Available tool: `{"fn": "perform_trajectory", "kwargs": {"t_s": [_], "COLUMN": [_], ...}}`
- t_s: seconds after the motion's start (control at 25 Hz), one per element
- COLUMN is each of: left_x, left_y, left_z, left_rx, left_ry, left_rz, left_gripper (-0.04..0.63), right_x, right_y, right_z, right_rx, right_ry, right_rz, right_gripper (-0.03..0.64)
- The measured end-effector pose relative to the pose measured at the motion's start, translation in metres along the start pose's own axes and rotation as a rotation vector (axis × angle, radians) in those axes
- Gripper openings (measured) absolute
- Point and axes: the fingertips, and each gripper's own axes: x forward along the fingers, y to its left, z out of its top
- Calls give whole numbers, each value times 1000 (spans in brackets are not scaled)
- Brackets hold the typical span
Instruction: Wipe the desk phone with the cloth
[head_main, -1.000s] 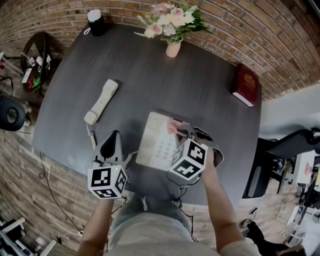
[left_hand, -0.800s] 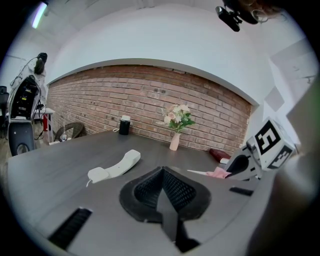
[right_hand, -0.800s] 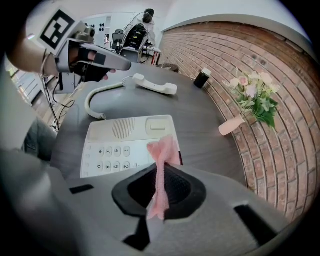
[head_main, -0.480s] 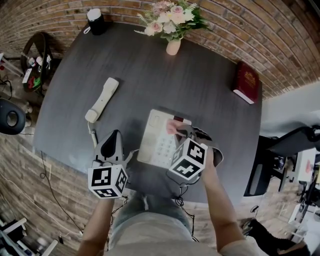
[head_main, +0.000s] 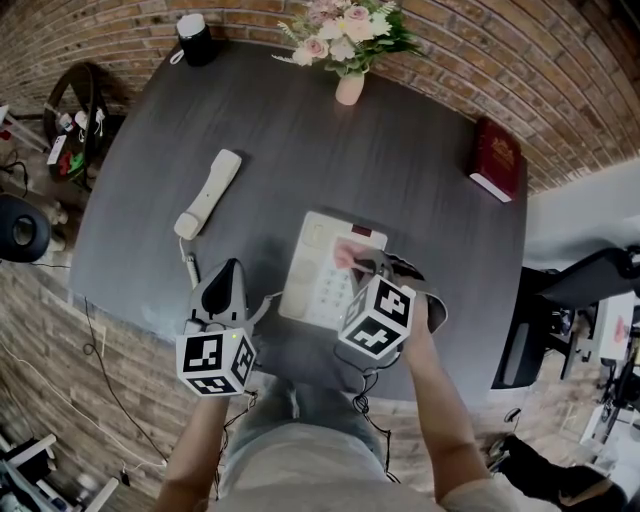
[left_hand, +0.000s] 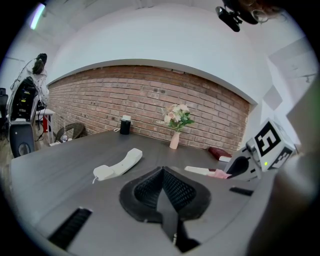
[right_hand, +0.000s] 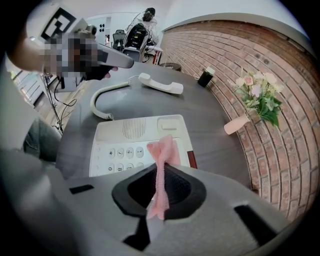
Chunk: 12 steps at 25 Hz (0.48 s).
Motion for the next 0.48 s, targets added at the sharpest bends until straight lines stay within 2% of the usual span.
{"fn": "perform_trajectory", "kwargs": {"t_s": [0.48], "left_x": [-11], "left_y": [0], "left_z": [-6], "left_rx": [4], "left_ry": [7], "left_rz": [-4], "left_gripper": [3], "right_x": [-2], "right_y": [16], "right_z": [-3], "right_rx": [8], "right_ry": [6], "right_rz": [15], "right_gripper": [20]}}
